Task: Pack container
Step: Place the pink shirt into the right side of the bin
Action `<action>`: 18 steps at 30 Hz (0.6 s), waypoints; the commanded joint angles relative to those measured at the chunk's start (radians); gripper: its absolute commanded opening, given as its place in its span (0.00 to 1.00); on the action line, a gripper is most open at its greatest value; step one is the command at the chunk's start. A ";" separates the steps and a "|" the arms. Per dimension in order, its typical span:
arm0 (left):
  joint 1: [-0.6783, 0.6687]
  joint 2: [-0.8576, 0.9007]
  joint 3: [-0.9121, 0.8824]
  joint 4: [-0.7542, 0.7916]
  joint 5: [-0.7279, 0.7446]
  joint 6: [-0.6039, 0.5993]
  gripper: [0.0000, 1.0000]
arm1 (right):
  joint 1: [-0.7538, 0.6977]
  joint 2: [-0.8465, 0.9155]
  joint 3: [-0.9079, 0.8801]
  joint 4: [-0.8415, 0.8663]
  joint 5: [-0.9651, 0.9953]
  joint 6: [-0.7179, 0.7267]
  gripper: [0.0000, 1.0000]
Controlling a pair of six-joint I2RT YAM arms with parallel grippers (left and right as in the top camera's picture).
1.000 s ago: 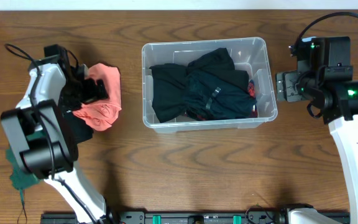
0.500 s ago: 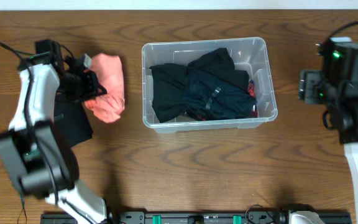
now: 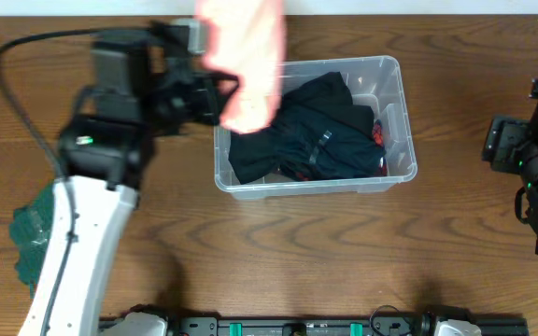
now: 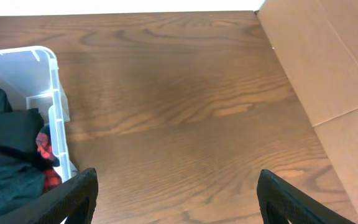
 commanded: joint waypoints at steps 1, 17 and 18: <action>-0.198 0.072 0.002 0.111 -0.142 -0.241 0.06 | -0.007 0.016 0.000 -0.005 -0.018 0.010 0.80; -0.514 0.527 0.002 0.419 -0.305 -0.654 0.06 | -0.007 0.041 0.000 -0.011 -0.051 0.010 0.80; -0.512 0.548 0.002 0.419 -0.306 -0.657 0.06 | -0.007 0.041 0.000 -0.011 -0.051 0.010 0.80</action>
